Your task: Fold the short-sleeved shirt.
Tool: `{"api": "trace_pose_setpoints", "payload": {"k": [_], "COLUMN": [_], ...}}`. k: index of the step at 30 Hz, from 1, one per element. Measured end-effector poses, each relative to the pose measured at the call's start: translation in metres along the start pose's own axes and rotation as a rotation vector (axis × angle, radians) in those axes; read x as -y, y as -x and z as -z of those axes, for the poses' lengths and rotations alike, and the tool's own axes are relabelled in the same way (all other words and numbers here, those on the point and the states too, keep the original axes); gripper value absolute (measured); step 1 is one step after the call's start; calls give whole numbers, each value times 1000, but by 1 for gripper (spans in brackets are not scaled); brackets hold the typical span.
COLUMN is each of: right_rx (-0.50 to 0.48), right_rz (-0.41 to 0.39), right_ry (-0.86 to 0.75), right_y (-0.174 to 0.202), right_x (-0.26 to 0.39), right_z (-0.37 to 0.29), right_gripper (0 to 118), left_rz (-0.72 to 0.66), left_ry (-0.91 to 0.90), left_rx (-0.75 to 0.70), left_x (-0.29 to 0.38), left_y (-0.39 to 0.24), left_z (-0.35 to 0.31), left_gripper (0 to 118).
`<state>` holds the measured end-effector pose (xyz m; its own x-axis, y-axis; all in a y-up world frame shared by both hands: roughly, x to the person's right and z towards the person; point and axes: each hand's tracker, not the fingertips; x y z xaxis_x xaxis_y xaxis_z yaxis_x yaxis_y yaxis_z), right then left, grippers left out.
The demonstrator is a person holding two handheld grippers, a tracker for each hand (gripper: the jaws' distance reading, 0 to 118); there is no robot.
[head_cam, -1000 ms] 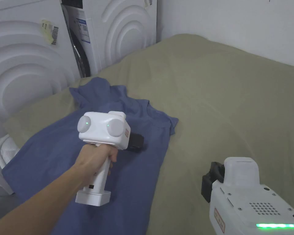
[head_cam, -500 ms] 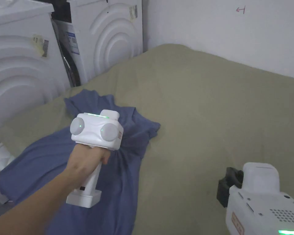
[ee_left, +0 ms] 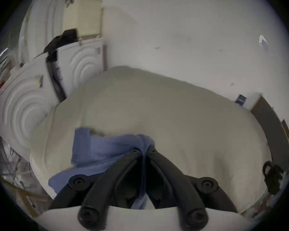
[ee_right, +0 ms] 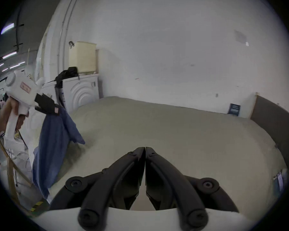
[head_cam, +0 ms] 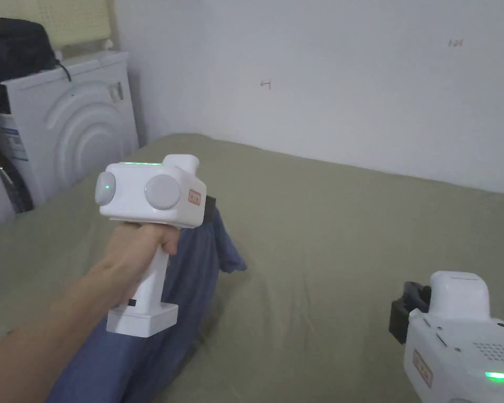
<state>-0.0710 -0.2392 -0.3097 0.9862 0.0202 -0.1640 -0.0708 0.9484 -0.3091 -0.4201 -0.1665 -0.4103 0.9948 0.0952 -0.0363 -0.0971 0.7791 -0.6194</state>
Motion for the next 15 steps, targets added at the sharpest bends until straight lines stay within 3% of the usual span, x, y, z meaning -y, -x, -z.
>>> {"api": "trace_pose_setpoints", "payload": {"k": [8, 15], "right_rx": [220, 369], "right_rz": [41, 88], "right_ry": [-11, 4], "right_y": [-106, -175], "right_x": [7, 22], "right_z": [-45, -52], "right_gripper": [7, 7], "left_rz": [169, 222], "left_ry": [0, 124], "left_rx": [290, 482], "left_x": [-4, 26], "left_y": [-190, -320], "left_z": [25, 96], "left_gripper": [2, 2]}}
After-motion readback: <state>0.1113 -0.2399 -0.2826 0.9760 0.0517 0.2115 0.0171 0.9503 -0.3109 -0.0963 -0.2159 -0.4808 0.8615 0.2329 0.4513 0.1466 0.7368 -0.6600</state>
